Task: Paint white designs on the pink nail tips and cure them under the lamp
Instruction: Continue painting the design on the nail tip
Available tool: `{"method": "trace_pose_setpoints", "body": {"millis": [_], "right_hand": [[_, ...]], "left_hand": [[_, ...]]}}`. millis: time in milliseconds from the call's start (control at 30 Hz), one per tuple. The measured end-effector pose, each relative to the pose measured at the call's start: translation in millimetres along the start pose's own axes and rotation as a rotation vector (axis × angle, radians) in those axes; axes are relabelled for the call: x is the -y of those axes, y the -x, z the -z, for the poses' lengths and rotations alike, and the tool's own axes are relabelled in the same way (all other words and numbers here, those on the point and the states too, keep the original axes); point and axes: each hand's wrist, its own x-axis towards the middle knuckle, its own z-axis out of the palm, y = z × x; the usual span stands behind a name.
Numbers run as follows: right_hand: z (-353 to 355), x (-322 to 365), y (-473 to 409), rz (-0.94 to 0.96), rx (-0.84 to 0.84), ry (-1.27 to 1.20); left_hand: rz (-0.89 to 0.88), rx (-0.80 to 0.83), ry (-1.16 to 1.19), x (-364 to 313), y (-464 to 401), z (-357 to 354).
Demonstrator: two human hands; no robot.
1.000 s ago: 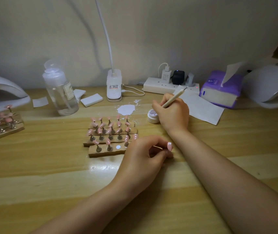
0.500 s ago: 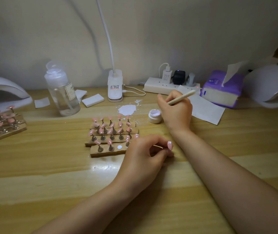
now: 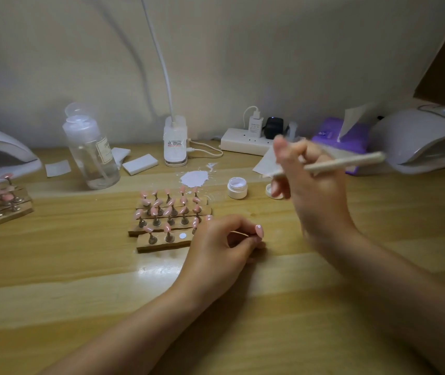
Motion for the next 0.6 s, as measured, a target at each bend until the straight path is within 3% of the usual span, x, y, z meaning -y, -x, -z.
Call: {"method": "trace_pose_setpoints", "body": {"millis": [67,233,600], "right_hand": [[10,-10,16,-0.102,0.078,0.012],[15,-25,28,-0.26,0.073,0.004],[14,-31,28,-0.244,0.13,0.03]], "left_hand": [[0.01,0.002,0.014,0,0,0],[0.023,0.014,0.023,1,-1,-1],[-0.001,0.028,-0.011,1,-2,-1]]}}
